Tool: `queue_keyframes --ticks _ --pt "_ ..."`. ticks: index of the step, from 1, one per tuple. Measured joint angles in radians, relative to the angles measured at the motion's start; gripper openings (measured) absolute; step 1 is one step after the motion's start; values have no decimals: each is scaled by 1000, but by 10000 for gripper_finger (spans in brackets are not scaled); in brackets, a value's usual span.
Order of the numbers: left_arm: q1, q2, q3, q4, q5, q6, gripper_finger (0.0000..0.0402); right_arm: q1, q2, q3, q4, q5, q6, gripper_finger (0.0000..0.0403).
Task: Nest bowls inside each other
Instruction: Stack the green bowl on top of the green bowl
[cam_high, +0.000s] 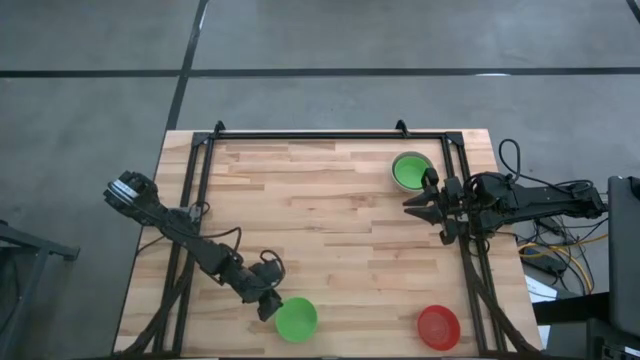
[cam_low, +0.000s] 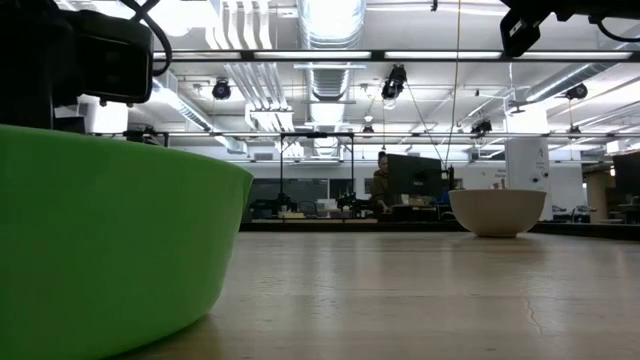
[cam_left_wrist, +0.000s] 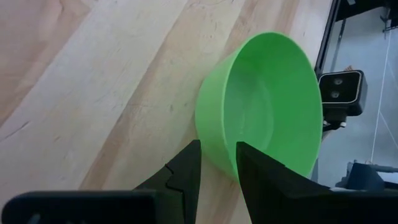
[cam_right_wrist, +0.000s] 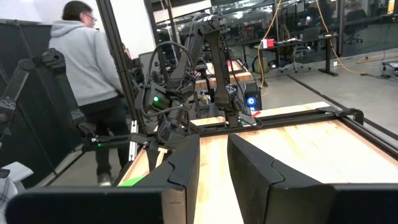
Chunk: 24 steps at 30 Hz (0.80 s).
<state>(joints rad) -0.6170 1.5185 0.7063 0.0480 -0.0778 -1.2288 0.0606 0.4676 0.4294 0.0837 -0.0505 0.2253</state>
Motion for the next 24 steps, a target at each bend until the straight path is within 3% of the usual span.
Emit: queue_keyframes --ticks 11,24 --pt "0 4 0 -5 8 -5 106 0 0 0 0 0 0 68" --pt "0 20 0 5 20 -26 106 0 0 0 0 0 0 82"
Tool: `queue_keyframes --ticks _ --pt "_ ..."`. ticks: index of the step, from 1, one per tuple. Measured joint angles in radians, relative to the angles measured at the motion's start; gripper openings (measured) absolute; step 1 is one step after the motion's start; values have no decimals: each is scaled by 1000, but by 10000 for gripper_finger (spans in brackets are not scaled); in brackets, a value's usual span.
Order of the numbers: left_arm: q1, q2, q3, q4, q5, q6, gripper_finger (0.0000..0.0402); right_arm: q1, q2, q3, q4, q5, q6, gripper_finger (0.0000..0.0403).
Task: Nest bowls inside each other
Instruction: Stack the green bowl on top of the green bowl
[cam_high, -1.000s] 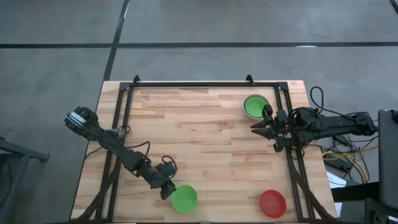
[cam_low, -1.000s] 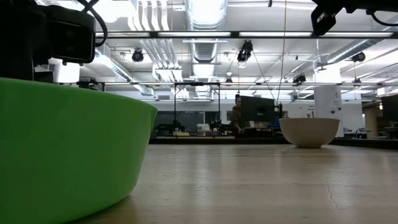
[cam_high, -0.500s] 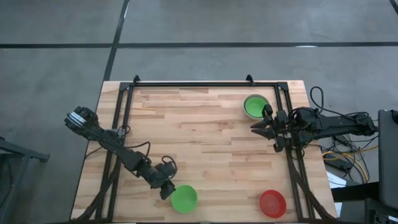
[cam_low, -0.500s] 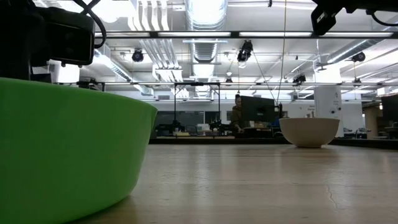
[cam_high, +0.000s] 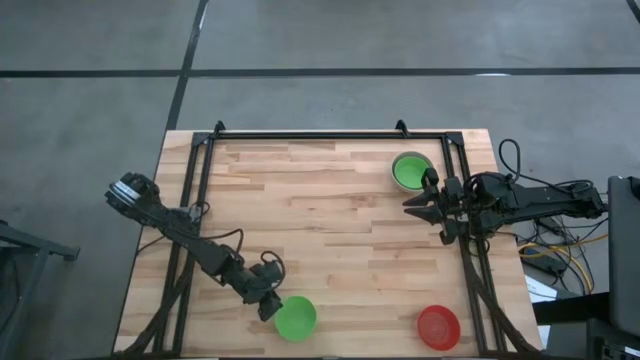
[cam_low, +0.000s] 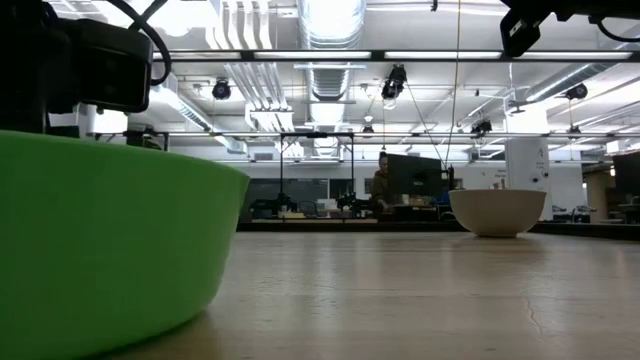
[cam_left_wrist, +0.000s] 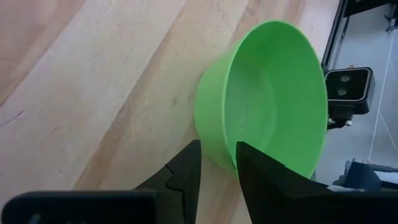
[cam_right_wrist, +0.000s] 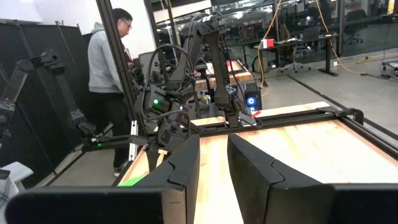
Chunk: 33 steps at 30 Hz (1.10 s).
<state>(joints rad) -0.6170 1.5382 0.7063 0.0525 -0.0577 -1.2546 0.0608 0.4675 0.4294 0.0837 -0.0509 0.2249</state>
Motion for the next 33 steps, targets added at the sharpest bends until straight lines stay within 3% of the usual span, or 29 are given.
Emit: queue_keyframes --ticks 33 --pt "2 21 0 68 31 -19 106 0 0 0 0 0 0 68"
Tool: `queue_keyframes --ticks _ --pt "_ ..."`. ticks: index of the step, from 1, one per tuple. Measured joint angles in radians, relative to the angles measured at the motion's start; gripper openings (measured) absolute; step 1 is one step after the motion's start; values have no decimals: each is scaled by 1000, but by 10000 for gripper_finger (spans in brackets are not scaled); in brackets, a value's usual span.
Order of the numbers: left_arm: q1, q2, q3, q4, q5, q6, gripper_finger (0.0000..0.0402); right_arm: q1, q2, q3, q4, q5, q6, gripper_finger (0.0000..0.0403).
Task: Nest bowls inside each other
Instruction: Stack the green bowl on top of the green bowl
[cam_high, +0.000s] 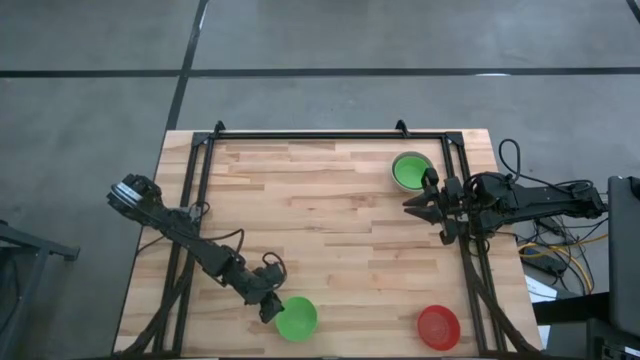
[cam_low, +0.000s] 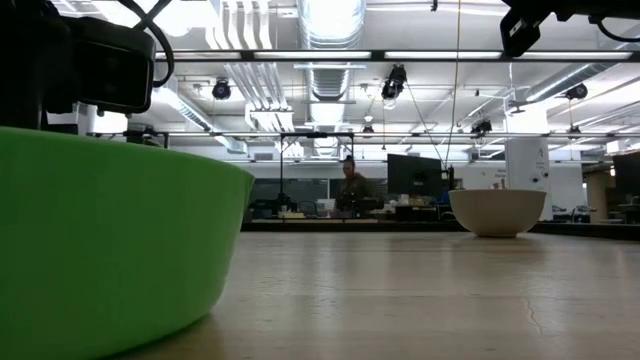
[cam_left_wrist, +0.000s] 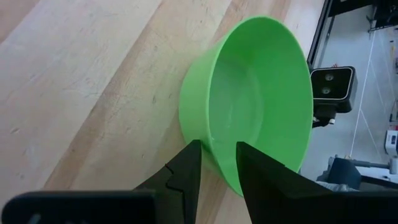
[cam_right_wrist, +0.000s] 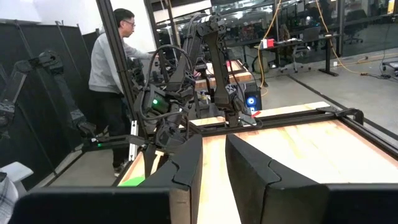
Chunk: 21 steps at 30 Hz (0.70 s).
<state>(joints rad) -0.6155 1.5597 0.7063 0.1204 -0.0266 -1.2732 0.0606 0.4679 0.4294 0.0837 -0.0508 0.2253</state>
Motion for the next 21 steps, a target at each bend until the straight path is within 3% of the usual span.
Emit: queue_keyframes --ticks 21 --pt "0 0 0 -2 -10 -11 106 0 0 0 0 0 0 68"
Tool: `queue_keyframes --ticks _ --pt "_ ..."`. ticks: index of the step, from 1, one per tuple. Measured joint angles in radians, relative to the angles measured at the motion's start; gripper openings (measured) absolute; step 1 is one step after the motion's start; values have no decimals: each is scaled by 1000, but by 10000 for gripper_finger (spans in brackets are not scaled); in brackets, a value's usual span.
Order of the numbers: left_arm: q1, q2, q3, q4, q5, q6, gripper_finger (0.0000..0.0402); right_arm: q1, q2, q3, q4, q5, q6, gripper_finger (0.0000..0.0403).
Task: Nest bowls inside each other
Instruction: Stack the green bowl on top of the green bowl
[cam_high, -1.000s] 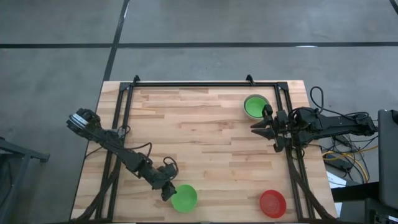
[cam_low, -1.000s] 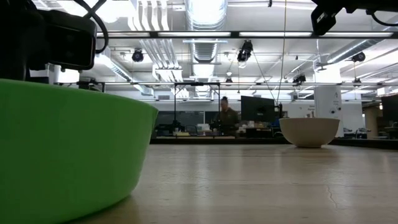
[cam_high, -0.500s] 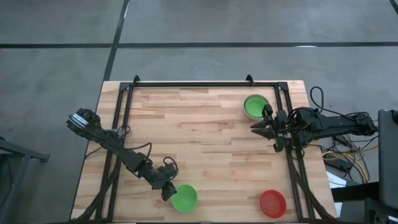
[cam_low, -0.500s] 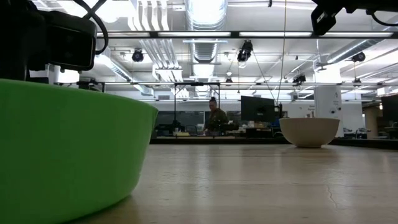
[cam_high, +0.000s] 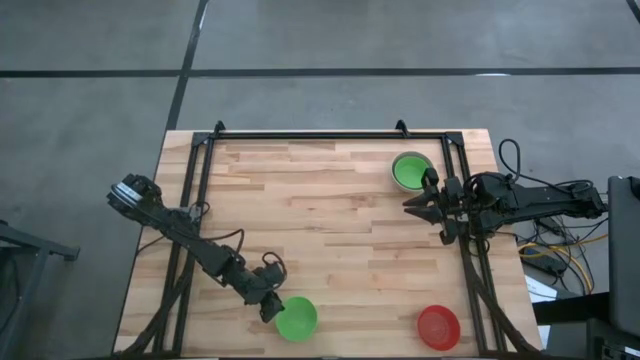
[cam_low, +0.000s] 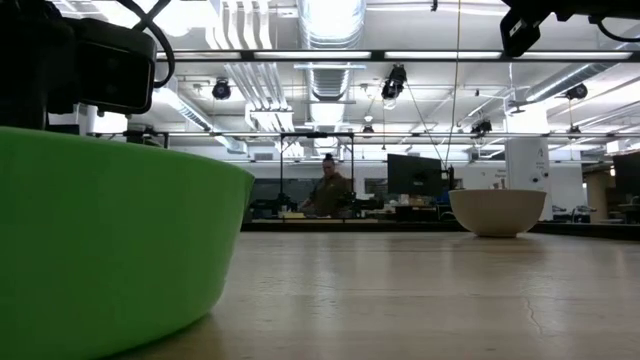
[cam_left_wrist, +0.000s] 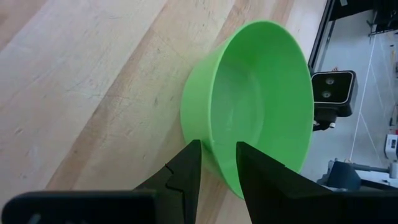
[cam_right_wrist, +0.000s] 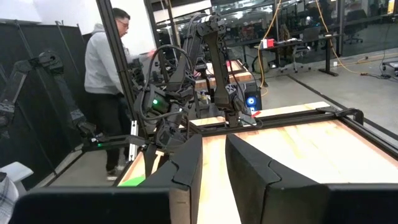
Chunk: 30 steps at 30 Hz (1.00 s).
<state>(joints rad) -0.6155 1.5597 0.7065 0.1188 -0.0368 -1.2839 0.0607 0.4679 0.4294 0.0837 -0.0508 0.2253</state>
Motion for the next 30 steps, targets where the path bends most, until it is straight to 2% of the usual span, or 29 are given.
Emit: queue_keyframes --ticks 12,16,22,30 --pt "0 13 1 -1 13 -2 103 0 0 0 0 0 0 80" --pt "0 13 1 -1 13 0 78 0 0 0 0 0 0 75" --pt "1 13 1 0 14 0 13 0 0 0 0 0 0 68" --pt "9 14 1 0 17 2 8 0 0 0 0 0 0 78"
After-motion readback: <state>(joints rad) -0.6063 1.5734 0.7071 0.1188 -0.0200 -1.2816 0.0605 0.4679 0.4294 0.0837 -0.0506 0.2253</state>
